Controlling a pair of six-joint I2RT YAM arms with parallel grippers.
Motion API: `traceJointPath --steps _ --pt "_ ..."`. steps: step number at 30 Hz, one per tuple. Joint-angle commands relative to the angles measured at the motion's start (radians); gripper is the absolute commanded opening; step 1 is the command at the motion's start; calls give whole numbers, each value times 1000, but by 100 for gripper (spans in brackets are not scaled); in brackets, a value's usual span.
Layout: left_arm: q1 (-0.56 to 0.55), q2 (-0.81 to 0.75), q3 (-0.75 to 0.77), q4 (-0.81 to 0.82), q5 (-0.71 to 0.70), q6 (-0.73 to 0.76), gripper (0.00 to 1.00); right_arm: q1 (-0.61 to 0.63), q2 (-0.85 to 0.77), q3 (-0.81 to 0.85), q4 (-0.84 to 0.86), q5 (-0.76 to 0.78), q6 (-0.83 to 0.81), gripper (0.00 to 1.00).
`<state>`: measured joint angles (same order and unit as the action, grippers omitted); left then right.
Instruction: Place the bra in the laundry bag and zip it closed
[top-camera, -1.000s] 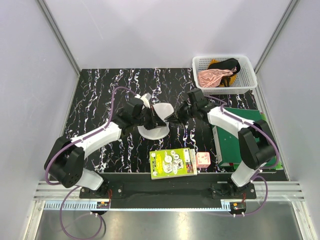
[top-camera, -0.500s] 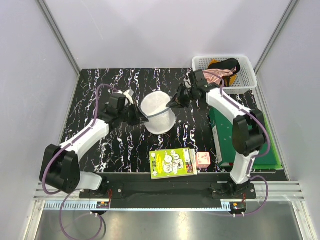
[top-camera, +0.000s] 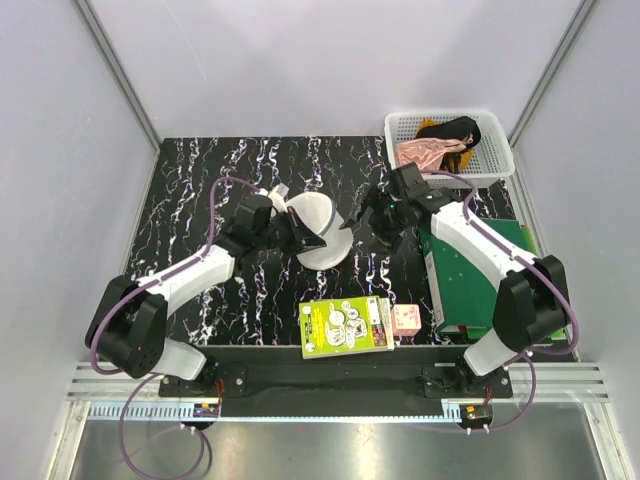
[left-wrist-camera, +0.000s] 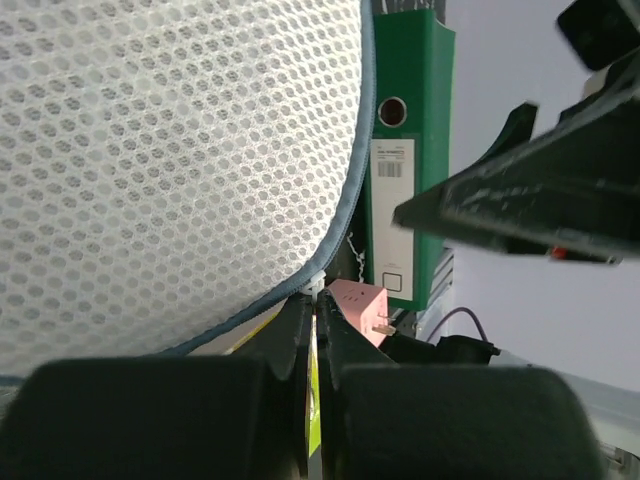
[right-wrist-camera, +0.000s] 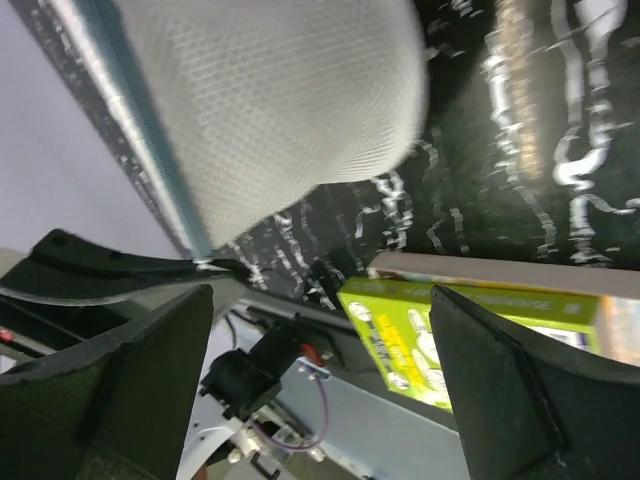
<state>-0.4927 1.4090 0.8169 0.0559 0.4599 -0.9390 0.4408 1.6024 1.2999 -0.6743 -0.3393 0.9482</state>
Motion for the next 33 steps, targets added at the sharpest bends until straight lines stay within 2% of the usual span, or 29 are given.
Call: traceJointPath --steps 1,5,6,11,12,14,15,16,18,20,22,25,27,28,29,30,31,32,33 --pt "-35 5 -2 93 26 -32 0 61 3 -8 249 -38 130 95" --pt "-49 16 7 93 39 -34 0 87 57 13 258 -32 113 90" --pt "-49 18 11 93 40 -32 0 88 65 6 263 -30 119 83" --pt "-50 25 36 79 66 -18 0 88 111 -4 301 -27 124 59" --pt "-47 27 47 55 66 -3 0 81 119 7 298 -21 112 39" --pt "-20 24 74 -43 56 47 0 56 129 15 300 -33 75 13" --pt "-1 15 76 -77 56 64 0 27 125 19 298 -41 57 3" --pt "18 7 67 -108 53 80 0 10 122 22 298 -59 10 0" --pt "94 -19 53 -194 45 143 0 -19 128 48 292 -111 -49 0" --pt "155 -30 53 -273 37 234 0 -50 163 99 272 -228 -136 0" --pt "172 -27 64 -304 42 307 0 -54 215 140 213 -315 -198 0" --pt "171 -15 80 -323 49 309 0 -51 272 197 180 -382 -213 0" --pt "158 -13 84 -295 63 283 0 -50 297 245 156 -374 -218 5" --pt "135 -15 88 -268 65 252 0 -45 300 287 107 -354 -229 11" --pt "123 -15 94 -251 68 234 0 -42 306 317 60 -321 -238 31" --pt "108 -15 93 -226 72 209 0 -40 310 347 0 -232 -268 38" --pt "77 -13 94 -170 77 150 0 -42 312 413 -131 -178 -284 50" --pt "62 -12 93 -144 79 122 0 -42 301 435 -186 -129 -298 67" --pt "46 -8 97 -118 77 96 0 -40 286 444 -220 -60 -317 75"
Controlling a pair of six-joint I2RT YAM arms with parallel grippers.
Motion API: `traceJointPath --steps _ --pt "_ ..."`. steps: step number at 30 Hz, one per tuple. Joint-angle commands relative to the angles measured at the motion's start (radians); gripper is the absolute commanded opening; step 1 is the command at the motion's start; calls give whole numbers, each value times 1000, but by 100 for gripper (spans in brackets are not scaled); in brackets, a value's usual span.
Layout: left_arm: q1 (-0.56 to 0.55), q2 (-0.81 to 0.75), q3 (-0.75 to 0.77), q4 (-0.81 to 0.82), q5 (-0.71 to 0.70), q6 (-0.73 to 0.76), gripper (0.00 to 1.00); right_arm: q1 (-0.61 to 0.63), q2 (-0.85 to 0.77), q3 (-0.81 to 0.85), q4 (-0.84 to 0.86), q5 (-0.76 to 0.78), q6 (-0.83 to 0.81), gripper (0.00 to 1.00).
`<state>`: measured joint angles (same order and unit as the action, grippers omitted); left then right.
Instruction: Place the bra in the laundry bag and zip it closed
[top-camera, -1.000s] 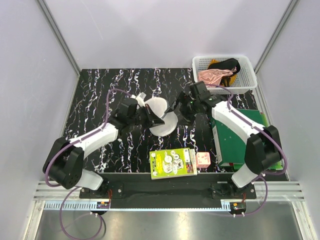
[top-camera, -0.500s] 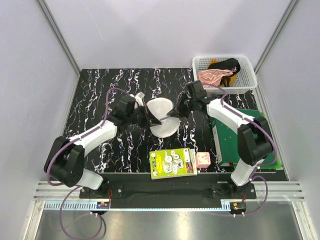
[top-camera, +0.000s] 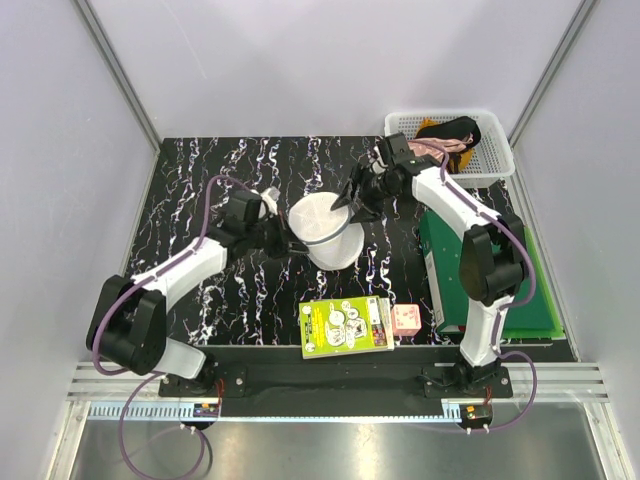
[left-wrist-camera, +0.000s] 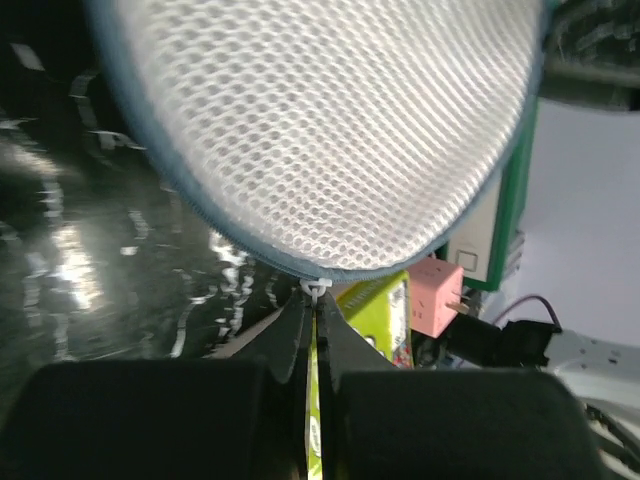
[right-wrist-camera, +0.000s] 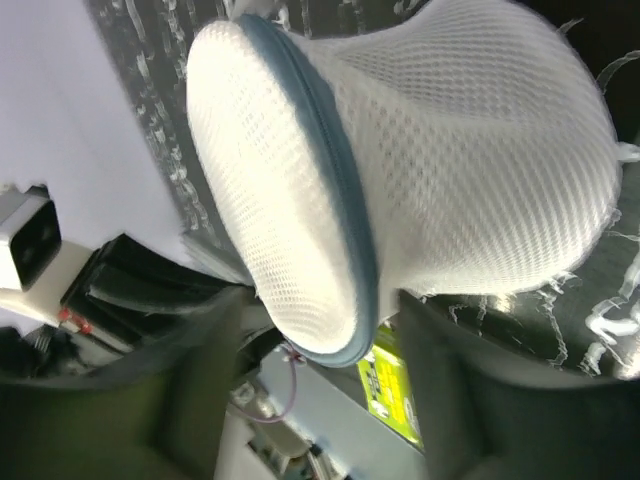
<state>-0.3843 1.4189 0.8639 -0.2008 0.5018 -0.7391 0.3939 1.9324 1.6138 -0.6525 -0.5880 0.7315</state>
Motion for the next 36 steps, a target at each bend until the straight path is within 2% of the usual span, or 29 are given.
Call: traceJointPath --steps 1,2,6,8,10,13,17,19,22,25,26,28,29,30,32,33,34,36 --pt "-89 -9 52 180 24 -147 0 5 -67 109 -278 221 -99 81" --pt "-102 -3 56 196 18 -164 0 6 -128 83 -279 249 -90 90" --pt "-140 37 63 253 9 -224 0 5 -274 -69 -262 313 -15 100" --pt "-153 52 61 276 11 -249 0 5 -362 -184 -201 295 38 100" --pt "-166 58 63 294 12 -264 0 6 -424 -323 -52 229 149 100" --pt "-185 75 66 313 20 -276 0 17 -480 -435 134 172 262 100" --pt "-206 92 81 316 29 -278 0 39 -396 -417 185 122 292 94" --pt "-211 95 84 314 37 -276 0 40 -371 -416 206 120 322 85" --pt "-209 80 86 278 31 -254 0 42 -340 -396 215 143 319 76" --pt "-191 55 83 222 26 -210 0 28 -291 -356 215 163 269 59" --pt "-183 49 77 221 35 -210 0 25 -277 -341 218 156 226 41" --pt "-142 28 60 204 47 -203 0 19 -245 -302 215 143 189 21" --pt "-124 15 52 177 47 -194 0 4 -237 -295 214 137 168 4" --pt "-76 3 37 146 47 -172 0 -4 -233 -281 214 128 155 0" --pt "-16 -29 23 117 56 -145 0 -32 -201 -261 208 61 96 0" --pt "43 -35 21 79 70 -102 0 -39 -184 -237 209 21 74 0" --pt "71 -37 29 55 78 -71 0 -47 -153 -223 209 -58 45 0" --pt "117 -8 64 -32 122 36 0 -50 -121 -162 179 -117 -55 0"
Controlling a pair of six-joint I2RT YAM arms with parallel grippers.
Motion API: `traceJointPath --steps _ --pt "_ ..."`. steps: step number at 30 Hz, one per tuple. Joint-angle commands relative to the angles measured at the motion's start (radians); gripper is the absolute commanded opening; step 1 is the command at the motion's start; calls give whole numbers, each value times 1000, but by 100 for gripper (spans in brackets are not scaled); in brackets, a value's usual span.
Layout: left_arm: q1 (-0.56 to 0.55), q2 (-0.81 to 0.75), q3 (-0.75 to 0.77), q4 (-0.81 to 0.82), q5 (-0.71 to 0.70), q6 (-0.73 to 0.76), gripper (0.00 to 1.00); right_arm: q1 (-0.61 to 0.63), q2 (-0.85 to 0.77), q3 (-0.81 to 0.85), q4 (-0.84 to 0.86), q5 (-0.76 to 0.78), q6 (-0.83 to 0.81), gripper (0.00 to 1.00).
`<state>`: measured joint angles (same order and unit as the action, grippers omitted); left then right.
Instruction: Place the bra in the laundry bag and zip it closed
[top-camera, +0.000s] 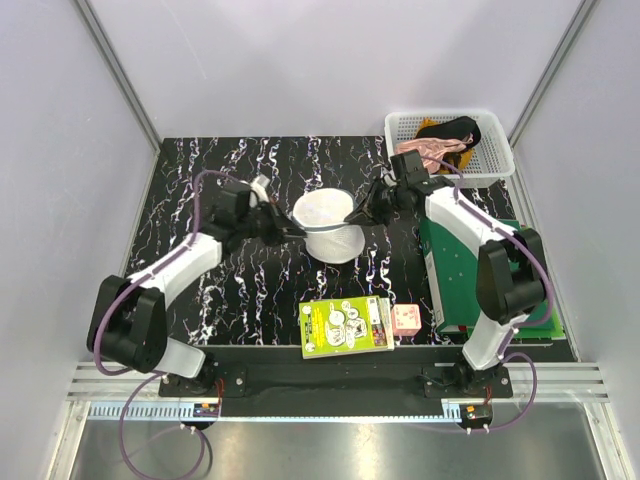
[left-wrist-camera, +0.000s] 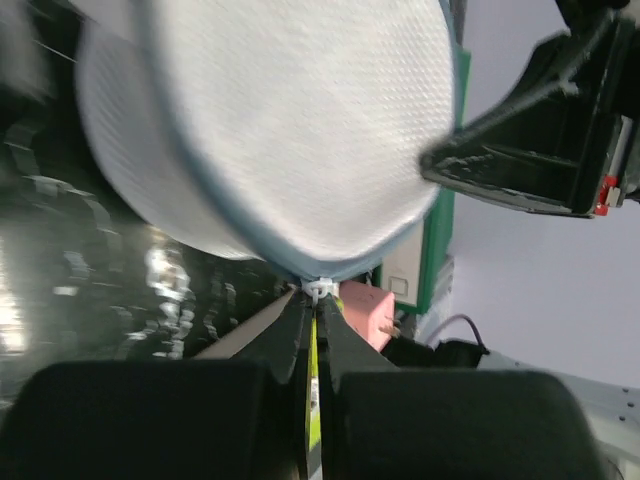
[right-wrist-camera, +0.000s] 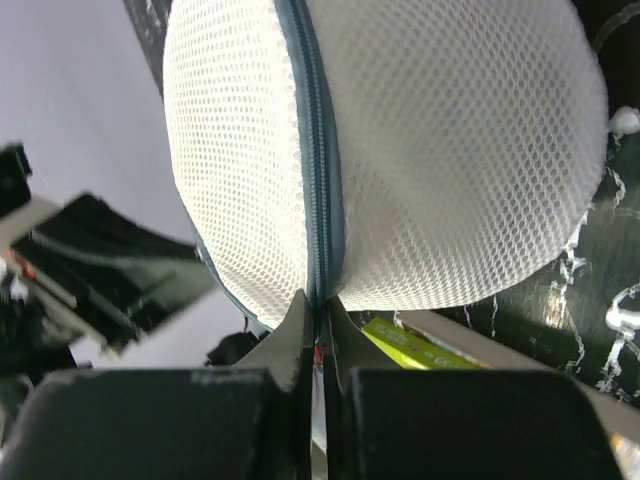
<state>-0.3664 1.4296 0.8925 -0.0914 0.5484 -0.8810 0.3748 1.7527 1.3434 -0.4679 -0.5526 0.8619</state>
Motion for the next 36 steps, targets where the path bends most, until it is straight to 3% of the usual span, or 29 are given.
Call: traceJointPath --steps 1,2,6,7,8,10,14,17,20,23,26,27,28,31,36 --pt "101 -5 77 -166 88 210 0 -31 92 135 -32 -180 -214 0" --pt "90 15 91 -178 106 229 0 -30 106 160 -87 -181 -251 0" --pt "23 28 99 -120 124 179 0 -17 113 267 -217 -71 -239 50" --pt "8 28 92 -101 119 154 0 -13 91 281 -259 24 -221 70" --pt "-20 26 68 -37 117 87 0 -7 74 286 -321 60 -169 78" --pt "-48 20 37 34 94 13 0 7 -8 235 -330 109 -95 91" --pt "-136 25 25 130 30 -107 0 30 -195 4 -128 131 231 94" --pt "-178 45 45 148 15 -130 0 39 -245 -128 -29 132 330 90" --pt "-207 78 80 154 21 -138 0 39 -193 -119 3 91 310 86" --pt "-224 103 95 156 33 -141 0 45 -139 -98 38 80 287 74" --pt "-224 106 92 151 33 -135 0 44 -102 -81 41 83 263 61" --pt "-223 103 95 144 31 -127 0 41 -88 -78 43 86 256 53" --pt "-220 103 101 130 28 -118 0 35 -84 -78 41 88 240 38" --pt "-183 89 117 3 7 -43 0 1 -67 -72 41 86 188 0" --pt "-57 88 175 -431 -167 192 0 -59 -10 -33 38 -21 51 0"
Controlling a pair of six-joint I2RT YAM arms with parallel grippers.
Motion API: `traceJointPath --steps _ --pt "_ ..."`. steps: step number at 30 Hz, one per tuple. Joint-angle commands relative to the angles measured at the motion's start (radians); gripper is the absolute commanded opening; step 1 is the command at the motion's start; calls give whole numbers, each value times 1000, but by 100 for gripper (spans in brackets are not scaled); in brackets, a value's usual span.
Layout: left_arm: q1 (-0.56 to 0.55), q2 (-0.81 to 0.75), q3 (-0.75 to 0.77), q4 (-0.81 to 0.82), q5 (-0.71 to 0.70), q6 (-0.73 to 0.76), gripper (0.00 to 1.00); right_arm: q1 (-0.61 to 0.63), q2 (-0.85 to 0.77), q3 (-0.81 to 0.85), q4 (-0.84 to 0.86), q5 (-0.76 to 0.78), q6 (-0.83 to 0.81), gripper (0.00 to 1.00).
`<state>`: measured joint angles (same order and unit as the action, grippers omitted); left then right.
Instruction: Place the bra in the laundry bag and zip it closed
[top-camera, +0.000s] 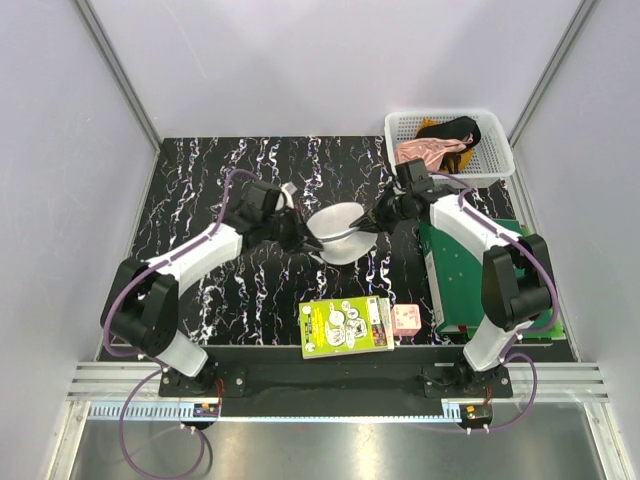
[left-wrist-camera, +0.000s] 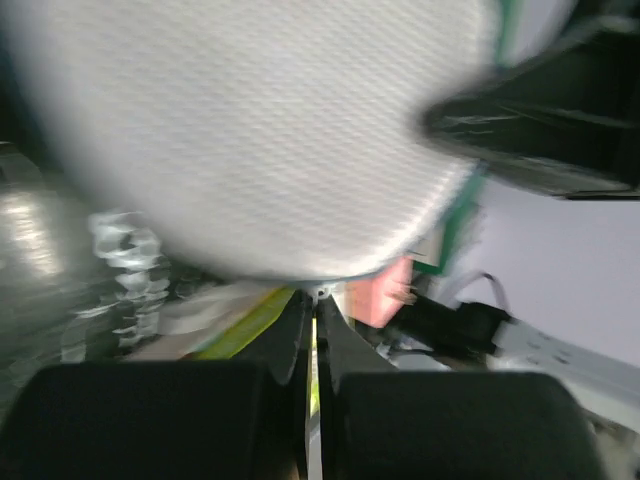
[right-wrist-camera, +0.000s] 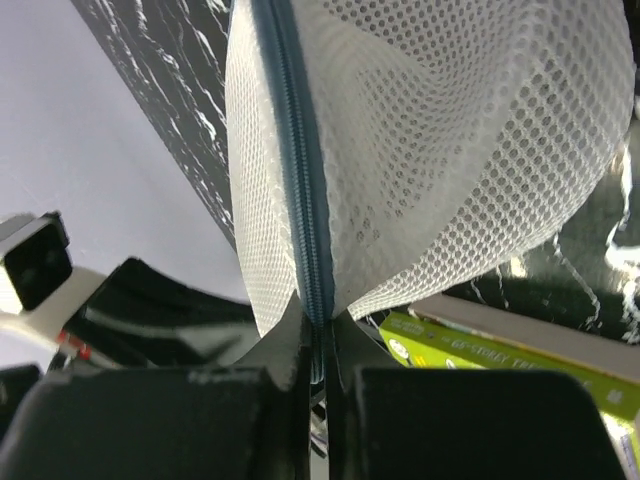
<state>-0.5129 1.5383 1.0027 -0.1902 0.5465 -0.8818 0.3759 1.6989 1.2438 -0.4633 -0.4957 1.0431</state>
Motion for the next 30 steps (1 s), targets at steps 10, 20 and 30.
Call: traceJointPath --steps 10,20,30 --pt "-24 -84 189 -519 -529 345 44 -46 13 158 -288 147 -446 79" --pt "-363 -308 33 -503 -816 284 95 193 -327 -168 -286 695 -494 100" --pt "-438 -915 -572 1 -668 172 99 274 -1129 -653 66 497 -370 100"
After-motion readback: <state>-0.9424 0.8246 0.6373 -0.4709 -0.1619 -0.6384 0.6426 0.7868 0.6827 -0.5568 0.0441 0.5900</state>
